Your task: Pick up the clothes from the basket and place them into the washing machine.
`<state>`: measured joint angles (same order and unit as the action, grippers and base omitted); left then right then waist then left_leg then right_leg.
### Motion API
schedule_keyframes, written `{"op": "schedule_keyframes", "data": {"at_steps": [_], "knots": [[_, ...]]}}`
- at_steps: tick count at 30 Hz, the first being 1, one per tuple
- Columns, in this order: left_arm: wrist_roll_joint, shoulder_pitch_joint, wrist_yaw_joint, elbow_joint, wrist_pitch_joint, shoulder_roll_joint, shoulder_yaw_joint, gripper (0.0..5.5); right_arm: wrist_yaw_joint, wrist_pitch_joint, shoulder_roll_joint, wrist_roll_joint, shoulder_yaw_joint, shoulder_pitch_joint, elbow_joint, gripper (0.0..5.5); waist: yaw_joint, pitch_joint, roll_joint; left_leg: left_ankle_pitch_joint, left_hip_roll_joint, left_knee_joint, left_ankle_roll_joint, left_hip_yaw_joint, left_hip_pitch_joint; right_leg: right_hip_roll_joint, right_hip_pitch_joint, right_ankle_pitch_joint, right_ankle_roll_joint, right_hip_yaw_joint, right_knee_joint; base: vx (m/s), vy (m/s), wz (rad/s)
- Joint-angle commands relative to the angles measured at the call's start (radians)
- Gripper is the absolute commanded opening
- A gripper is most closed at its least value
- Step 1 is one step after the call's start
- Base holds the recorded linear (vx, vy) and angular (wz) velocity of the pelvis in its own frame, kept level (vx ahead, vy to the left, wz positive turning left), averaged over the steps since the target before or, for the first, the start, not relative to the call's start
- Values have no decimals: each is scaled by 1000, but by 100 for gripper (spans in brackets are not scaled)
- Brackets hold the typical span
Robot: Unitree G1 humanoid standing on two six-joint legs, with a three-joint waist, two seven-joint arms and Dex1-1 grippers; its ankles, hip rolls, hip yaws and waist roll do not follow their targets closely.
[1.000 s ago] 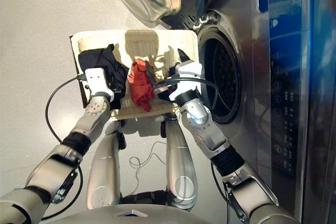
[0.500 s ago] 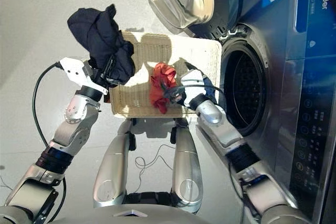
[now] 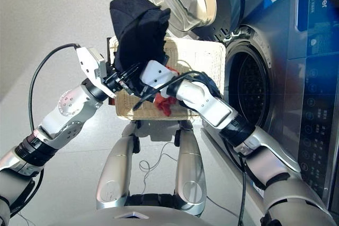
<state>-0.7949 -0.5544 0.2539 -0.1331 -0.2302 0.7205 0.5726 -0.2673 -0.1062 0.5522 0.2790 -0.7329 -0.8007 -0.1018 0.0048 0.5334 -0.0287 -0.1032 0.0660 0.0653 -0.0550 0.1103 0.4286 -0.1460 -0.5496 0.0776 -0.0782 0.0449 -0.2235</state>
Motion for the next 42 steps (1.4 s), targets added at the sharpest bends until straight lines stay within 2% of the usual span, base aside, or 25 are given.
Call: {"op": "schedule_keyframes", "data": {"at_steps": [1,7,18,19,20,21,23,24,25,26,27,28,29,35,40,42], "knots": [[-20,-43,47,-144,-24,-30,37,0,36,-59,-64,-24,7,-107,63,550,-3,-15,14,22,-16,32,-48,3,-2,-45,90,41,-105,-33,107,0,0,0],[-16,-41,43,-112,-15,-40,54,0,74,-80,-80,-66,43,-118,105,550,-6,-14,17,23,-14,34,-45,0,-2,-47,87,37,-104,-34,100,0,0,0],[11,89,20,-55,-20,-40,-15,0,158,-136,-75,-74,172,-79,243,550,0,-13,20,29,-10,51,-43,-6,5,-41,78,21,-97,-33,79,0,0,0],[14,93,17,-54,-20,-39,-17,0,163,-139,-77,-73,176,-75,247,522,2,-13,20,29,-9,53,-43,-6,5,-41,77,20,-97,-32,77,0,0,0],[16,97,15,-54,-21,-39,-19,0,170,-145,-80,-73,183,-71,249,114,3,-13,21,30,-7,56,-43,-7,7,-41,75,18,-96,-31,73,0,0,0],[18,99,14,-52,-23,-40,-21,0,179,-151,-84,-70,189,-67,245,0,5,-13,22,30,-6,58,-44,-8,8,-40,73,16,-96,-30,70,0,0,0],[24,102,8,-52,-29,-42,-26,0,185,-159,-88,-71,193,-56,243,0,6,-13,22,30,-5,56,-44,-10,8,-38,72,15,-97,-30,69,0,0,0],[26,102,5,-53,-31,-44,-27,73,190,-162,-87,-80,196,-51,248,0,6,-13,23,29,-4,55,-45,-9,8,-38,73,13,-96,-30,69,0,0,0],[32,103,3,-51,-33,-49,-30,205,195,-168,-85,-95,199,-44,252,0,7,-13,24,30,-4,55,-44,-9,8,-37,73,12,-96,-28,67,0,0,0],[38,103,-2,-49,-39,-54,-33,270,208,-176,-85,-109,207,-41,247,0,8,-13,25,30,-3,57,-44,-10,8,-37,74,11,-97,-28,66,0,0,0],[36,103,-2,-48,-41,-57,-34,289,216,-180,-86,-118,211,-37,238,0,9,-13,27,31,-3,58,-44,-10,8,-37,72,11,-97,-27,65,0,0,0],[35,103,-3,-49,-41,-57,-36,453,221,-182,-87,-123,214,-28,232,0,9,-13,28,31,-3,59,-45,-10,10,-36,72,10,-97,-26,63,0,0,0],[35,104,0,-48,-41,-56,-37,550,222,-181,-86,-127,214,-17,230,0,9,-13,29,31,-3,58,-45,-9,9,-35,71,9,-97,-25,61,0,0,0],[39,101,8,-37,-52,-56,-34,550,221,-191,-85,-148,201,5,223,0,8,-13,36,30,1,57,-47,-10,3,-34,73,6,-96,-28,58,0,0,0],[56,105,-22,-22,-64,-69,-51,550,205,-179,-92,-103,196,35,215,0,7,-13,34,33,2,63,-47,-8,3,-34,72,5,-94,-28,55,0,0,0],[70,122,-57,-23,-80,-112,-90,550,221,-183,-92,-122,203,47,214,0,9,-13,33,35,3,66,-46,-10,5,-34,73,2,-92,-26,52,0,0,0]]}}
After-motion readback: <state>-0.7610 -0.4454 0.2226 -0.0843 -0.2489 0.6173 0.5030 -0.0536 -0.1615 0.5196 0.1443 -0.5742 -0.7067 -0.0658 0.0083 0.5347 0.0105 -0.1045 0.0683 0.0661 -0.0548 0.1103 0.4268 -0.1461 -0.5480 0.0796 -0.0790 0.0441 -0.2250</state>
